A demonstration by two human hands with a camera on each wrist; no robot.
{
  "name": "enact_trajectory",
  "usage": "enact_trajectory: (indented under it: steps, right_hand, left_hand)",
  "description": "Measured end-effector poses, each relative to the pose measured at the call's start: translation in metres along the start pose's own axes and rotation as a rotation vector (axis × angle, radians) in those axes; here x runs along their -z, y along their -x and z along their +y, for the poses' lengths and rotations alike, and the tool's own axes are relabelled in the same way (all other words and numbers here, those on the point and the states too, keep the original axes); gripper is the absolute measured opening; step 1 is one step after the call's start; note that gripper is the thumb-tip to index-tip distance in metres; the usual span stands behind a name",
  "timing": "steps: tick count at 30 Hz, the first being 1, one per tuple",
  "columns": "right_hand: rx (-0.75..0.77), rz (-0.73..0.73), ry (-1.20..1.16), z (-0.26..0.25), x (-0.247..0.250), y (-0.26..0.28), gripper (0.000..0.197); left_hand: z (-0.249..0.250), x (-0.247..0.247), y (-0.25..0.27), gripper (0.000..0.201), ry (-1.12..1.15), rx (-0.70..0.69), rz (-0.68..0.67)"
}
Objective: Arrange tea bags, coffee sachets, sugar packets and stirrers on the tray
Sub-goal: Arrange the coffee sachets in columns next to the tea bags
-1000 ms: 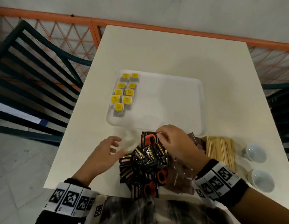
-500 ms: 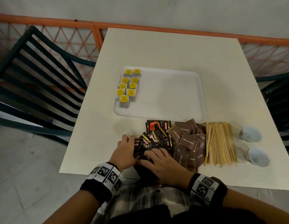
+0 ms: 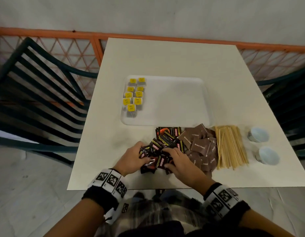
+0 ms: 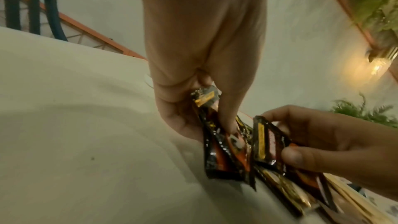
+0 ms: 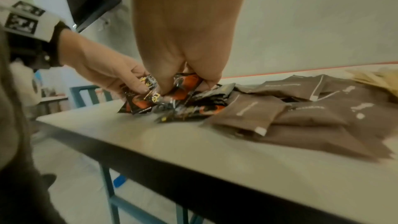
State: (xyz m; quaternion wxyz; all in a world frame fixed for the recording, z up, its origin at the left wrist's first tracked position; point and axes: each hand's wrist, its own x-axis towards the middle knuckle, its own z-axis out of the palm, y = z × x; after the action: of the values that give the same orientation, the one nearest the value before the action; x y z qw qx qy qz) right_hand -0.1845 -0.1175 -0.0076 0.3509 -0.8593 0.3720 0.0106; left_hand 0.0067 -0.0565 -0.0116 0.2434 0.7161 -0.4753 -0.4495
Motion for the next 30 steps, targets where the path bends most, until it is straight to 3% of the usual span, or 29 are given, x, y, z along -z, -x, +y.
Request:
enact_trajectory:
  steps: [3, 6, 9, 12, 14, 17, 20, 22, 23, 26, 28, 30]
  right_hand:
    - [-0.082, 0.115, -0.308, -0.006, 0.005, 0.001, 0.056]
    - [-0.124, 0.129, -0.474, -0.017, 0.006, -0.011, 0.062]
    - [-0.104, 0.106, -0.460, -0.029, 0.005, -0.027, 0.041]
    - [-0.096, 0.091, -0.688, -0.049, 0.007, -0.037, 0.018]
    - [-0.137, 0.085, -0.739, -0.060, 0.012, -0.040, 0.023]
    - [-0.108, 0.032, -0.639, -0.067, 0.014, -0.044, 0.027]
    - [0.041, -0.137, -0.496, -0.066, 0.015, -0.041, 0.016]
    - [0.097, -0.237, -0.329, -0.057, 0.015, -0.040, 0.014]
    - [0.099, -0.249, -0.187, -0.051, 0.018, -0.039, 0.023]
    - [0.001, -0.032, 0.307, -0.030, 0.022, -0.042, 0.060]
    - [-0.163, 0.081, 0.466, -0.021, 0.021, -0.044, 0.074]
    - [-0.282, 0.088, 0.523, -0.017, 0.015, -0.046, 0.081]
  left_hand:
    - [0.000, 0.009, 0.002, 0.027, 0.152, 0.003, 0.045]
    - [0.007, 0.015, 0.005, 0.022, 0.324, -0.031, 0.051]
    - [0.020, 0.014, 0.005, 0.027, 0.477, -0.028, 0.040]
    - [0.030, 0.012, 0.006, 0.006, 0.646, -0.021, 0.113]
    - [0.030, 0.013, 0.005, 0.022, 0.698, -0.013, 0.107]
    - [0.024, 0.019, 0.007, 0.023, 0.665, 0.001, 0.070]
    - [0.008, 0.029, 0.010, 0.022, 0.719, 0.075, -0.013]
    - [-0.002, 0.037, 0.013, 0.022, 0.712, 0.099, -0.035]
    - [-0.006, 0.040, 0.014, 0.022, 0.712, 0.105, -0.019]
    - [-0.014, 0.046, 0.015, 0.021, 0.738, 0.121, 0.076]
    - [-0.015, 0.048, 0.013, 0.018, 0.747, 0.123, 0.125]
    - [-0.015, 0.047, 0.011, 0.016, 0.740, 0.118, 0.142]
